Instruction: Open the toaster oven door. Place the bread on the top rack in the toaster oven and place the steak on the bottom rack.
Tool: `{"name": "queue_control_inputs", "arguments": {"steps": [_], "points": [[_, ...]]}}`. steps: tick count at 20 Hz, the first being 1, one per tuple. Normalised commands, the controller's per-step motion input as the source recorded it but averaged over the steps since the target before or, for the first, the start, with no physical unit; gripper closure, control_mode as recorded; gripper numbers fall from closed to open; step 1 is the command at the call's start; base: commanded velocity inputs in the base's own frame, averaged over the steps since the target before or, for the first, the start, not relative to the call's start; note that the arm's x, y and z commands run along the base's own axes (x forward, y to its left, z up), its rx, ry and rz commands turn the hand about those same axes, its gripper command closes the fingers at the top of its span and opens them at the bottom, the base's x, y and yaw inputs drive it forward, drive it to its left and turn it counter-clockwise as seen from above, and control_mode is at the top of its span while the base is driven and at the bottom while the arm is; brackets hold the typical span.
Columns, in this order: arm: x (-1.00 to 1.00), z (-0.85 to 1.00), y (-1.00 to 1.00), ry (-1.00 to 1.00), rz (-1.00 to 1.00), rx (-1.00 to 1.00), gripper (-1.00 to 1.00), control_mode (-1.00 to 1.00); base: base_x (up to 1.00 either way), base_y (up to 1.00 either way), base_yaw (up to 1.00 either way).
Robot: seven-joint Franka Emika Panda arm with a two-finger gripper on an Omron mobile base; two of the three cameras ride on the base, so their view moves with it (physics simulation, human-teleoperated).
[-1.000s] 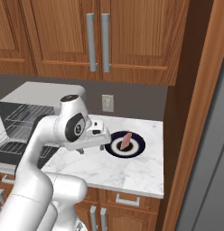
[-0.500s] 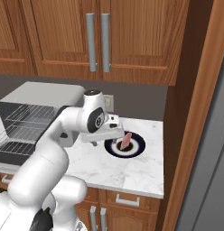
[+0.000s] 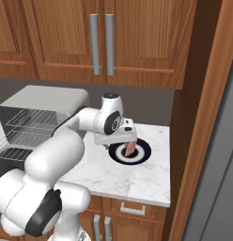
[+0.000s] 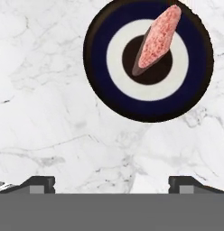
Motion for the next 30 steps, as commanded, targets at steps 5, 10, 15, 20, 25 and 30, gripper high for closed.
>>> {"name": "queue_control_inputs", "arguments": {"steps": [5, 10, 15, 20, 25, 30], "points": [[0.46, -0.24, -0.05, 0.0, 0.0, 0.05, -1.0, -1.0, 0.0, 0.0, 0.0], [0.39, -0.25, -0.01, 0.0, 0.0, 0.08, -1.0, -1.0, 0.0, 0.0, 0.0], [0.38, -0.34, -0.04, 0.0, 0.0, 0.01, -1.0, -1.0, 0.0, 0.0, 0.0], [0.43, -0.37, -0.05, 0.0, 0.0, 0.0, -1.0, -1.0, 0.0, 0.0, 0.0], [0.42, -0.33, -0.09, 0.02, 0.0, 0.0, -1.0, -1.0, 0.0, 0.0, 0.0], [0.44, -0.26, -0.12, 0.05, 0.0, 0.0, -1.0, -1.0, 0.0, 0.0, 0.0]]}}
